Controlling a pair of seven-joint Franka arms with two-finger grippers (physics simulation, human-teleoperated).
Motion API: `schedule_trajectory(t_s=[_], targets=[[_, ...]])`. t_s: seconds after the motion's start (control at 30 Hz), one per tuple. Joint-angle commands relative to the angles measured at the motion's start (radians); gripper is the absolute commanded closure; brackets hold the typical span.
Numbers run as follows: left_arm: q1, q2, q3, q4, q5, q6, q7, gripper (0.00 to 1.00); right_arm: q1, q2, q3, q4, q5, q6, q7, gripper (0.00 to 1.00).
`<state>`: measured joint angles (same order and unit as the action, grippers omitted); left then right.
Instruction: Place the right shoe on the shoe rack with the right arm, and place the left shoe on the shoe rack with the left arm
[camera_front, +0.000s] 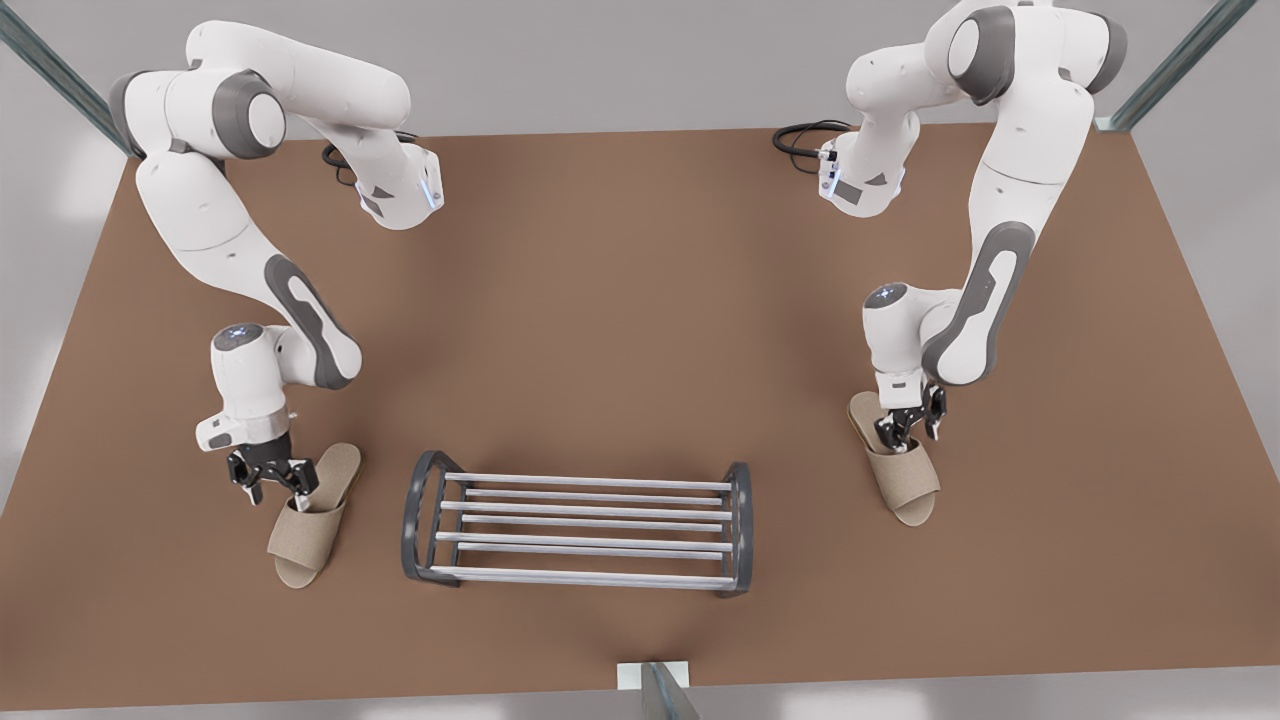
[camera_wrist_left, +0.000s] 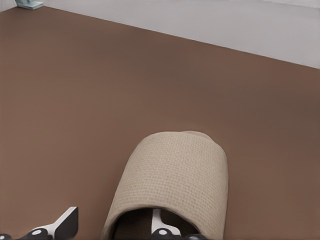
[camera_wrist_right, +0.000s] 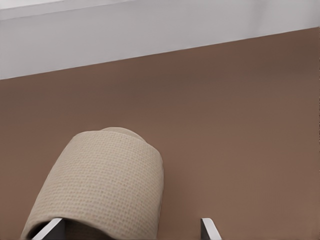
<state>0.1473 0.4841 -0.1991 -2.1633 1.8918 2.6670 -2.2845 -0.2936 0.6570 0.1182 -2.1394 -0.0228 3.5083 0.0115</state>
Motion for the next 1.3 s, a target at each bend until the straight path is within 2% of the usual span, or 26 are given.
schedule_trajectory(t_s=[0.0, 0.13, 0.27, 0.5, 0.53, 0.57, 0.6, 0.8, 1.0, 1.1, 1.13, 1.2, 1.27], targets=[[0.000, -0.001, 0.000, 0.008, 0.009, -0.001, -0.082, 0.24, -0.002, 0.000, 0.000, 0.001, -0.003, 0.000, -0.011, 0.00], [-0.002, 0.008, 0.000, 0.016, 0.009, -0.001, -0.082, 0.28, -0.001, 0.013, 0.000, 0.013, -0.003, 0.000, -0.011, 0.00], [0.000, 0.008, 0.000, 0.016, 0.015, -0.001, -0.082, 0.58, -0.002, 0.013, 0.000, 0.015, -0.003, 0.000, -0.011, 0.00], [0.017, -0.001, -0.002, 0.033, 0.018, 0.007, -0.082, 0.73, -0.001, 0.033, 0.000, 0.032, -0.003, -0.002, -0.011, 0.00], [0.023, -0.005, -0.003, 0.036, 0.018, 0.008, -0.084, 0.75, -0.001, 0.033, 0.000, 0.032, -0.003, 0.000, -0.011, 0.07], [0.026, -0.013, -0.005, 0.037, 0.015, 0.034, -0.084, 0.77, -0.002, 0.033, 0.000, 0.032, -0.003, 0.000, -0.011, 0.29], [0.037, -0.027, -0.006, 0.037, 0.012, 0.045, -0.084, 0.77, -0.002, 0.033, 0.000, 0.032, -0.002, 0.000, -0.011, 0.37], [0.023, -0.074, -0.046, 0.100, -0.063, 0.129, -0.076, 0.79, -0.004, 0.033, 0.000, 0.032, -0.002, 0.000, -0.011, 0.37], [0.023, -0.127, -0.095, 0.194, -0.069, 0.129, 0.023, 0.79, -0.013, 0.032, 0.001, 0.032, 0.007, 0.000, -0.001, 0.37], [0.020, -0.119, -0.135, 0.290, -0.088, 0.129, 0.054, 0.79, -0.019, 0.033, 0.003, 0.041, 0.011, -0.002, 0.005, 0.37], [0.017, -0.117, -0.148, 0.326, -0.111, 0.129, 0.089, 0.79, -0.019, 0.033, 0.003, 0.042, 0.011, -0.002, 0.005, 0.37], [0.003, -0.113, -0.175, 0.384, -0.309, 0.119, 0.303, 0.79, -0.019, 0.033, 0.005, 0.044, 0.011, -0.002, 0.005, 0.37], [-0.044, -0.113, -0.180, 0.427, -0.330, 0.064, 0.346, 0.79, -0.018, 0.035, 0.003, 0.044, 0.011, -0.002, 0.007, 0.37]])
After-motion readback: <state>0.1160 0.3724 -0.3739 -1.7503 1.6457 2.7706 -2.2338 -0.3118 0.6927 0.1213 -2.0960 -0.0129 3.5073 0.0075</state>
